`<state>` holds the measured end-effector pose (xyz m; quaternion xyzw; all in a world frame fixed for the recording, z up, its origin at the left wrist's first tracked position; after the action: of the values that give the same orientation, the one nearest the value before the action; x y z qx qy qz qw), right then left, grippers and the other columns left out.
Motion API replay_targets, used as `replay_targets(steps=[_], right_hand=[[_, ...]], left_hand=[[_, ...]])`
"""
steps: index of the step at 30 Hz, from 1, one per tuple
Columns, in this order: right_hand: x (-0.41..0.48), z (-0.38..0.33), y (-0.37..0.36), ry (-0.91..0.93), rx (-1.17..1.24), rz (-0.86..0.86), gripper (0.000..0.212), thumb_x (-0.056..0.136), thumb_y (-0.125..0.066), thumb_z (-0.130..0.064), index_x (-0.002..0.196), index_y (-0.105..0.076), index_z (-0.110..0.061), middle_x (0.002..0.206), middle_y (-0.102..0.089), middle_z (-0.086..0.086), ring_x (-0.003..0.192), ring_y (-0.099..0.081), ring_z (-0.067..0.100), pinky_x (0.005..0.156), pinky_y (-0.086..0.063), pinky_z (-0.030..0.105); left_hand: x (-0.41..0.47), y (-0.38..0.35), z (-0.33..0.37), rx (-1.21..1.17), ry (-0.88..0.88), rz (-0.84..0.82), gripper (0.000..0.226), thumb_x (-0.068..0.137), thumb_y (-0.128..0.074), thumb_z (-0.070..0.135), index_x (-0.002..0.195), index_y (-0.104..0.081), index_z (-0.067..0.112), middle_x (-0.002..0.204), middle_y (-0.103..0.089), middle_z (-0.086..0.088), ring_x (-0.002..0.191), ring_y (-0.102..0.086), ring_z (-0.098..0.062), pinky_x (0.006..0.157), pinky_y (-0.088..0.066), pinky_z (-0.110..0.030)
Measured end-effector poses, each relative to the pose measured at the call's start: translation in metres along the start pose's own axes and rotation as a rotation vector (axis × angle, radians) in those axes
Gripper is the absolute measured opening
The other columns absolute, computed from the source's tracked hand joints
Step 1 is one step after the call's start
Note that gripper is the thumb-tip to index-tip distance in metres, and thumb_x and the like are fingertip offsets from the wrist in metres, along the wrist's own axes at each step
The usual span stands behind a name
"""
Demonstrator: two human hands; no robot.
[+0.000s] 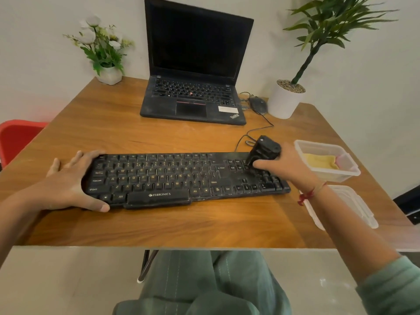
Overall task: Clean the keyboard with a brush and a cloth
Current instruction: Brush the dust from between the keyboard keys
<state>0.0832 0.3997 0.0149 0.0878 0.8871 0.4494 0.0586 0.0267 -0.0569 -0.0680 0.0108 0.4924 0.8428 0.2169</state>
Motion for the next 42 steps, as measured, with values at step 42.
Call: replay_targets(steps=[42], right_hand=[[0.029,0.005,0.008,-0.069,0.119,-0.033,0.034,0.069,-0.08,-0.018,0.097,-0.065,-0.006,0.091,-0.07,0.011,0.083,-0.069,0.02,0.065,-0.059,0.032]], left_hand=[[0.014,-0.002,-0.02,-0.02,-0.033,0.09,0.122,0.011,-0.071,0.089,0.119,-0.015,0.074,0.15,-0.037,-0.002,0.144,-0.024,-0.029,0.116,0.001,-0.053]])
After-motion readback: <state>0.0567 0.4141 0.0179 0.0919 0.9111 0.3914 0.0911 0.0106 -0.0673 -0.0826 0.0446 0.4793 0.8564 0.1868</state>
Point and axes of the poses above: each hand's wrist, its own x-axis towards the middle knuckle, its own y-axis out of the back of the hand, z = x × y, the point moved 7 cm from there along x, towards the middle knuckle
